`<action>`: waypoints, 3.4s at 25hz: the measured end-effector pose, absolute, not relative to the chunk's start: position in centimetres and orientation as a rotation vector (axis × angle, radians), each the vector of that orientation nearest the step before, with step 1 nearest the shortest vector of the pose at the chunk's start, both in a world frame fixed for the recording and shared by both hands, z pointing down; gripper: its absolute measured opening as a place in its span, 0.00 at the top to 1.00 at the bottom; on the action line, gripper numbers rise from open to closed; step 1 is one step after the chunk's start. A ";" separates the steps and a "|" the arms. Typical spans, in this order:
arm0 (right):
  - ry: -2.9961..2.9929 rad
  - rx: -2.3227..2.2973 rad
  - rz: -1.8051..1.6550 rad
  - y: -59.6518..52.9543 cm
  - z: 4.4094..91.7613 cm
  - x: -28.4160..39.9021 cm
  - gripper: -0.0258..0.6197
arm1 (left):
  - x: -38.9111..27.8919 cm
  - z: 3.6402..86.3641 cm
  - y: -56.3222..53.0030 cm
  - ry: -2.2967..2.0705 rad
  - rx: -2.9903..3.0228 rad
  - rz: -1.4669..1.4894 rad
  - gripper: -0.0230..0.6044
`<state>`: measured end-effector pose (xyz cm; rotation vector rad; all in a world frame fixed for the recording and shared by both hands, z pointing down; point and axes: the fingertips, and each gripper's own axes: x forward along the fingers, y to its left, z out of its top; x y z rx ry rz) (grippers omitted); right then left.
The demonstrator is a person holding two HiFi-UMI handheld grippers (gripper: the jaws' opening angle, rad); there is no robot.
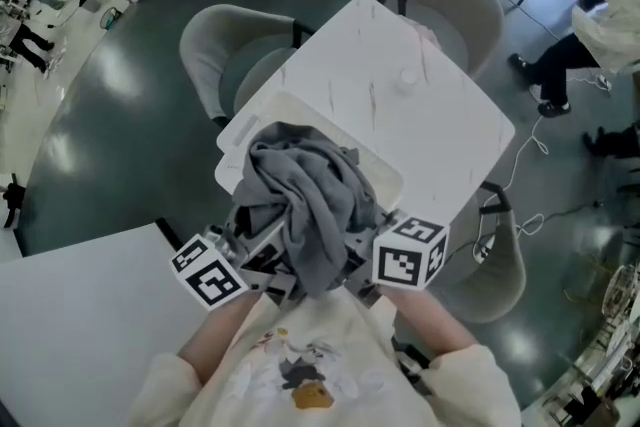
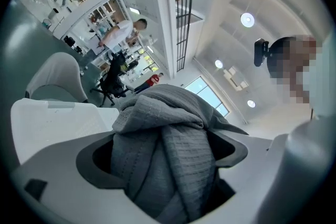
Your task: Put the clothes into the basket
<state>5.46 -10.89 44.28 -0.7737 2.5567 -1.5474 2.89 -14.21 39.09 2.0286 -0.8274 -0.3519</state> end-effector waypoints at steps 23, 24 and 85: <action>2.709 -0.890 -1.714 -14.8 51.3 4.4 0.58 | 0.5 47.0 -18.2 -0.942 1.810 -0.292 0.18; 2.701 -0.890 -1.735 -15.0 51.7 4.2 0.58 | 0.3 47.4 -18.4 -0.959 1.801 -0.286 0.18; 2.741 -1.592 -2.261 -16.0 74.7 5.5 0.48 | -2.8 58.8 -20.5 -1.131 1.500 0.055 0.18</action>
